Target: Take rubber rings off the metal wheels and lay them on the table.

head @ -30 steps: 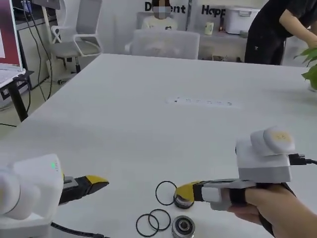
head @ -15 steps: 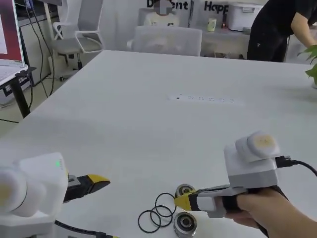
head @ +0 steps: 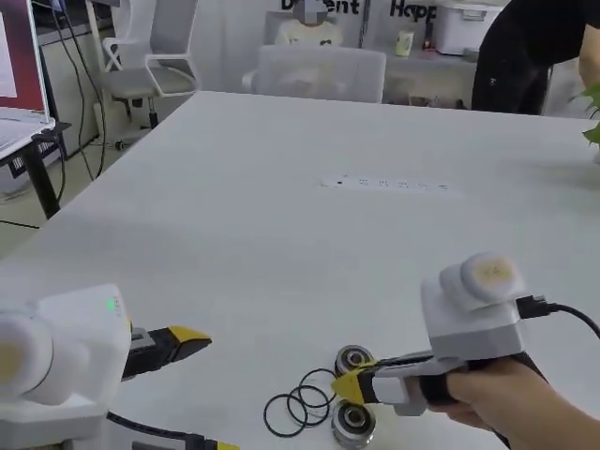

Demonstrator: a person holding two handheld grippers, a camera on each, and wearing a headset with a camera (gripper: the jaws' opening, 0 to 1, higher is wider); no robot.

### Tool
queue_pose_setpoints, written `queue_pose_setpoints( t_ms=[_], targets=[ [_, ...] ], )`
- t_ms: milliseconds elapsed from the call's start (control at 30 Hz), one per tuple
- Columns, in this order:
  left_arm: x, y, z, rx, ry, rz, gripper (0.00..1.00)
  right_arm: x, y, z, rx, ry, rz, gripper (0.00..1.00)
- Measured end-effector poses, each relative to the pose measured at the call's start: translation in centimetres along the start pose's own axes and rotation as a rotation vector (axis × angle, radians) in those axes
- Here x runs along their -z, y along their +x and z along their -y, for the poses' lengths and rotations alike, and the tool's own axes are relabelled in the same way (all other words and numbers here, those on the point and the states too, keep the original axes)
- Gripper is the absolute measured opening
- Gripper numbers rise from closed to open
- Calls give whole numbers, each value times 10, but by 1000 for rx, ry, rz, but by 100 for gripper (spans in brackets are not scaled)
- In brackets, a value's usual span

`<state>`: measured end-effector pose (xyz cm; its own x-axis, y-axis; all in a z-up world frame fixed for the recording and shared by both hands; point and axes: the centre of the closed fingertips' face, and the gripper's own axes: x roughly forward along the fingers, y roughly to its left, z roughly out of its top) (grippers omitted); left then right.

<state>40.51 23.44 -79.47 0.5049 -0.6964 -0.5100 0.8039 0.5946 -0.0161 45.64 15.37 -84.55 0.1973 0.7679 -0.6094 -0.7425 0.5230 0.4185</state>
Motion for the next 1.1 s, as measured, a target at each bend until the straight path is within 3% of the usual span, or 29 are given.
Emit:
queue_pose_setpoints(
  t_ms=[333,567,1000,1100],
  targets=[
    [4,1,2,10,5,-20,78,-3,-6,6,21,8,5,4],
    [1,0,1,7,-3,-8,77,-12,-15,7,24,30,52,4],
    [0,0,3,23,24,-27,77,-32,-28,11,21,61,146,6],
    [-5,-2,6,38,38,-24,78,-34,-30,12,19,67,158,8]
  ],
)
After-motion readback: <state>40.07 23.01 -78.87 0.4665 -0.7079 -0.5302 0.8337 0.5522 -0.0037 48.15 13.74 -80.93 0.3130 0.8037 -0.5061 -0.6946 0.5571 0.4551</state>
